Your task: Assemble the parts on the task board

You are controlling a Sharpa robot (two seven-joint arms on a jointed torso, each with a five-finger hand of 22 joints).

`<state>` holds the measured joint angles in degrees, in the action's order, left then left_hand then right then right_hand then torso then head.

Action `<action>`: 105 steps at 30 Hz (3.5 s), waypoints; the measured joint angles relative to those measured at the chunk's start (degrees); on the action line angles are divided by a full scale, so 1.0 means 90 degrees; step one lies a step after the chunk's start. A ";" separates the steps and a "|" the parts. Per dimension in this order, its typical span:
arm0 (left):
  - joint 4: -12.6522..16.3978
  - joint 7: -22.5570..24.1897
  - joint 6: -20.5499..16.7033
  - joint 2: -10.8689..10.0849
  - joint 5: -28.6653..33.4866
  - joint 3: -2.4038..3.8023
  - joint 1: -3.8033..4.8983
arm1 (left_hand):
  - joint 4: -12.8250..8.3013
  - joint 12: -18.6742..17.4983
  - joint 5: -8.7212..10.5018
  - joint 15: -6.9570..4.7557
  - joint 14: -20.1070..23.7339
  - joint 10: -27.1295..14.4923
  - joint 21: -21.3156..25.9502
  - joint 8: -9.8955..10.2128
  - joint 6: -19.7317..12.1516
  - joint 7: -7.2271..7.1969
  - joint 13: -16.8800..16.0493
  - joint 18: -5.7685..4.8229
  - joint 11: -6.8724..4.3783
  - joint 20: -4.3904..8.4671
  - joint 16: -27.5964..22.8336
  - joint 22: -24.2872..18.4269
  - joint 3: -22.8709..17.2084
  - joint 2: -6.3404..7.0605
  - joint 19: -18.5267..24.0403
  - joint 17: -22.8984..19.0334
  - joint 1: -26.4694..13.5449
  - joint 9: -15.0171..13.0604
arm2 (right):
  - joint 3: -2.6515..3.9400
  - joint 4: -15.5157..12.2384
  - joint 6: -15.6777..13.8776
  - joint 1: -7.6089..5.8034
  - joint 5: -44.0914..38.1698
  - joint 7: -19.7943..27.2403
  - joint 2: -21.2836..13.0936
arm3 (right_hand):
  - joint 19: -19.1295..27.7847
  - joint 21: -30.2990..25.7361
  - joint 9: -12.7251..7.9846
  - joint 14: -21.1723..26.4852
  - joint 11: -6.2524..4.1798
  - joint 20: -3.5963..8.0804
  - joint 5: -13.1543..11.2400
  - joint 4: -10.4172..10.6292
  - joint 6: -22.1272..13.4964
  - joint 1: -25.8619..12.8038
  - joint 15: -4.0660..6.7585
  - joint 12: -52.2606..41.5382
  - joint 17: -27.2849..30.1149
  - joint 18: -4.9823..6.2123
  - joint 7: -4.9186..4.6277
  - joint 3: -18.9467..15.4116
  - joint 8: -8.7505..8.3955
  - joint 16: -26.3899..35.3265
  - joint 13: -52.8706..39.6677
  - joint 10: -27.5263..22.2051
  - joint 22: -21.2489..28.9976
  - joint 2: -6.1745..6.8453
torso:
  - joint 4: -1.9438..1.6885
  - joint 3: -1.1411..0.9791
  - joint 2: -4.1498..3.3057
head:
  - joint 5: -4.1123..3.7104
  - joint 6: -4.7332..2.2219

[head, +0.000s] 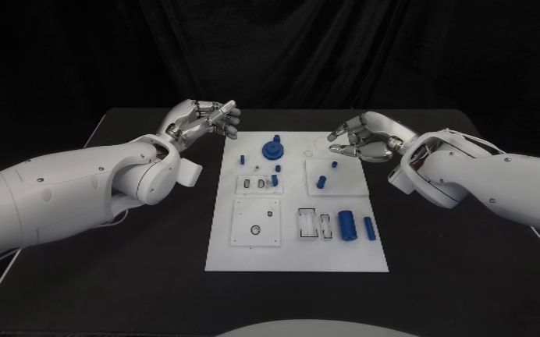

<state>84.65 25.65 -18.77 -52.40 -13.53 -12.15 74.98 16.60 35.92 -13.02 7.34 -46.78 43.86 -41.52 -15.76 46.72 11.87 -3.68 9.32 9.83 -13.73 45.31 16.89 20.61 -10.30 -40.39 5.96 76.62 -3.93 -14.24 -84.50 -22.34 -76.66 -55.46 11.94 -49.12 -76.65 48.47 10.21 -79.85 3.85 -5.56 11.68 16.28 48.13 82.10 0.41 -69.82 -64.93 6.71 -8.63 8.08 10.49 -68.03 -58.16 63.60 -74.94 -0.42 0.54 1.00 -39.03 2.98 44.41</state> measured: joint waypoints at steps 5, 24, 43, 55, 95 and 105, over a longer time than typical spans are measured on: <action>-0.0293 -0.0975 0.0247 0.0246 -0.0786 0.0010 0.0168 | 0.0008 0.0024 -0.0324 -0.0169 -0.0412 0.0436 -0.0630 0.0040 0.0159 -0.0103 -0.0043 0.0000 -0.0150 0.0119 0.0587 0.0351 0.0083 -0.0113 -0.0118 0.0281 0.0113 0.0000 | 0.0003 0.0138 0.0075 0.0124 0.0670 0.0301 -0.0069 | 0.0096 -0.0269 -0.0041 0.0094 0.0007 -0.0029 0.0149 0.0031 0.0000 0.0133 -0.0031 0.0237 0.0174 0.0000 0.0000 0.0043 0.0038 0.0168 0.0323 -0.0230 0.0000 -0.0025 | 0.0033 -0.0070 0.0151 | 0.0043 0.0020; -0.1282 -0.2873 0.2250 0.1652 -0.4503 0.0007 0.0248 | 0.0023 0.1586 -0.0540 -0.0917 -0.3304 0.2075 -0.3377 0.0202 0.1009 -0.0626 -0.1517 -0.0108 -0.0868 0.0907 0.3907 0.3389 0.0321 -0.0504 -0.2220 0.5397 0.0501 0.0005 | -0.0002 0.0866 0.2391 0.0752 0.4100 0.0975 -0.0254 | 0.2049 -0.3509 -0.0174 0.2639 0.0267 -0.0434 0.1293 0.0060 -0.0703 -0.0655 -0.0419 0.2160 0.2852 0.0303 -0.0186 -0.0134 0.0833 0.2828 0.2862 -0.2008 0.0532 -0.0348 | 0.0207 -0.0328 0.0802 | 0.0137 0.0358; -0.1806 -0.4531 0.3598 0.2286 -0.5322 0.0005 0.0248 | 0.0012 0.4566 -0.0079 -0.1080 -0.4118 0.4193 -0.5171 -0.0742 0.1737 -0.0946 -0.6488 -0.0795 -0.0811 0.1003 0.4948 0.6451 0.0256 -0.0417 -0.4822 0.7665 -0.0605 -0.0841 | 0.0003 0.0814 0.3274 0.0806 0.5340 0.1038 -0.0267 | 0.2032 -0.3612 -0.0187 0.2642 0.0290 -0.0464 0.1588 0.0059 -0.0731 -0.0416 -0.0423 0.2126 0.3090 0.0300 -0.0204 -0.0132 0.1171 0.2727 0.3154 -0.2031 0.0660 -0.0499 | 0.0322 -0.0401 0.1144 | 0.0298 0.0622; -0.1890 -0.5612 0.3941 0.2558 -0.5387 0.0005 0.0228 | -0.0017 0.4569 -0.0064 -0.1020 -0.4140 0.4369 -0.4595 -0.1197 0.0945 -0.0849 -0.6491 -0.0625 -0.0952 0.0915 0.4948 0.6200 0.0155 -0.0374 -0.3804 0.7664 -0.1004 -0.1690 | 0.0001 0.0792 0.3258 0.0809 0.5415 0.0864 -0.0303 | 0.1972 -0.3568 -0.0194 0.2593 0.0316 -0.0450 0.1700 0.0061 -0.0731 -0.0347 -0.0422 0.1983 0.3099 0.0300 -0.0204 -0.0096 0.1288 0.2549 0.3190 -0.2005 0.0630 -0.0480 | 0.0358 -0.0414 0.1065 | 0.0410 0.0623; -0.2029 -0.5889 0.4005 0.2650 -0.5415 0.0006 0.0023 | 0.0000 0.5987 0.0105 -0.0853 -0.4125 0.4454 -0.5074 -0.3119 -0.0307 -0.0778 -0.7918 -0.0792 -0.0888 0.0771 0.4948 0.6449 -0.0495 0.0289 -0.4771 0.7662 -0.1926 -0.3721 | 0.0001 0.0760 0.2298 0.0831 0.5026 0.0730 -0.0389 | 0.1850 -0.3420 -0.0222 0.2548 0.0277 -0.0395 0.1957 0.0061 -0.0730 -0.0307 -0.0376 0.1737 0.3138 0.0299 -0.0204 -0.0097 0.1485 0.2197 0.3257 -0.1925 0.0509 -0.0440 | 0.0383 -0.0419 0.0981 | 0.0461 0.0623; -0.2231 -0.6013 0.3981 0.2784 -0.5416 0.0003 -0.0210 | 0.0002 0.5987 0.0020 -0.1044 -0.4129 0.4465 -0.5319 -0.2537 0.0031 -0.0899 -0.7917 -0.0951 -0.1035 0.1006 0.4948 0.6449 -0.0454 0.0195 -0.4843 0.7662 -0.1770 -0.3501 | 0.0000 0.0757 0.2260 0.0836 0.4976 0.0681 -0.0416 | 0.1850 -0.3420 -0.0223 0.2548 0.0277 -0.0395 0.2001 0.0042 -0.0730 -0.0308 -0.0376 0.1712 0.3149 0.0299 -0.0205 -0.0078 0.1485 0.2197 0.3270 -0.1925 0.0499 -0.0440 | 0.0383 -0.0421 0.0971 | 0.0447 0.0622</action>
<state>64.57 -28.47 17.06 -27.34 -62.27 -12.12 73.09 16.62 89.80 -12.83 -2.06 -83.94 84.04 -89.38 -38.60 47.00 3.78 -74.94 0.76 0.52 -4.68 89.85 74.93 16.53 -8.54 -83.98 74.92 60.69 -35.44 -14.24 -77.69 -2.00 -69.13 -10.67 18.07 -52.87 -60.00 17.69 8.21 -56.92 6.34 -9.11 29.69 16.67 41.55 79.33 -2.97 -54.41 -36.58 9.40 -10.47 7.38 23.86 -48.25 -28.73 46.27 -70.46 -4.38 3.99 -2.79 -30.29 7.00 50.00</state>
